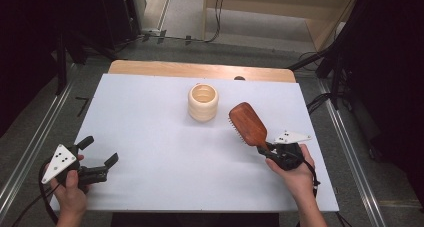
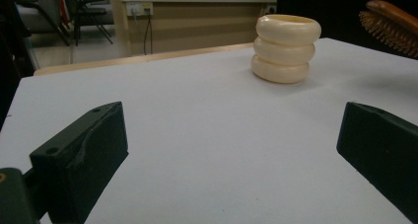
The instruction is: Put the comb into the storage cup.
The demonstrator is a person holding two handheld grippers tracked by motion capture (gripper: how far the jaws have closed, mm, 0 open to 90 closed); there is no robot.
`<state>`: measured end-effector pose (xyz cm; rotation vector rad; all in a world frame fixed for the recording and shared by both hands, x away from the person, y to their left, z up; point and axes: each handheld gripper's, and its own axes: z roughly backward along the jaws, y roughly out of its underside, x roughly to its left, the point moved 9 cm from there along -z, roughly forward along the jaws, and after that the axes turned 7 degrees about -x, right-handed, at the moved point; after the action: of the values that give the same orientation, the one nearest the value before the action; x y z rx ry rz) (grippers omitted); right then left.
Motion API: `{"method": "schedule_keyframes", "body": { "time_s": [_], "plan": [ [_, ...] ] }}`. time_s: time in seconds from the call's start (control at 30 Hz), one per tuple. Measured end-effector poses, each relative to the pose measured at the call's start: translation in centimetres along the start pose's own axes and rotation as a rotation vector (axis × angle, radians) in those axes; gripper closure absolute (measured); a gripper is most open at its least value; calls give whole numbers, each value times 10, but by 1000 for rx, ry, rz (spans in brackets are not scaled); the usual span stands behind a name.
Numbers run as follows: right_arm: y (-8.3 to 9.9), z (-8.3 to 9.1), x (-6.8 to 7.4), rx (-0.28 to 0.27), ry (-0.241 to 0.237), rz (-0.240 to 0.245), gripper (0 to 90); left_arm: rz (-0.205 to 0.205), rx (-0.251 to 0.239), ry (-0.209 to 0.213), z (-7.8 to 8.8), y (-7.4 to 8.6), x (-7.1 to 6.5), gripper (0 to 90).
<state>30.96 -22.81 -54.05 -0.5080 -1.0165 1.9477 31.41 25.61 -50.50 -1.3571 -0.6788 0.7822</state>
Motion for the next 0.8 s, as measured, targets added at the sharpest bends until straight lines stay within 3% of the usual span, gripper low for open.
{"method": "schedule_keyframes", "body": {
  "time_s": [0.3, 0.63, 0.8],
  "plan": [
    [-9, 4, 1, -60, 7, -7, 703, -16, 14, 25, -10, -5, -12, 0],
    [-13, 6, 8, -115, 10, -1, 703, -8, -3, 82, -25, -19, -34, 0],
    [-17, 7, 11, -144, 10, 3, 703, -21, -21, 86, -33, -28, -45, 0]
  ]
}}
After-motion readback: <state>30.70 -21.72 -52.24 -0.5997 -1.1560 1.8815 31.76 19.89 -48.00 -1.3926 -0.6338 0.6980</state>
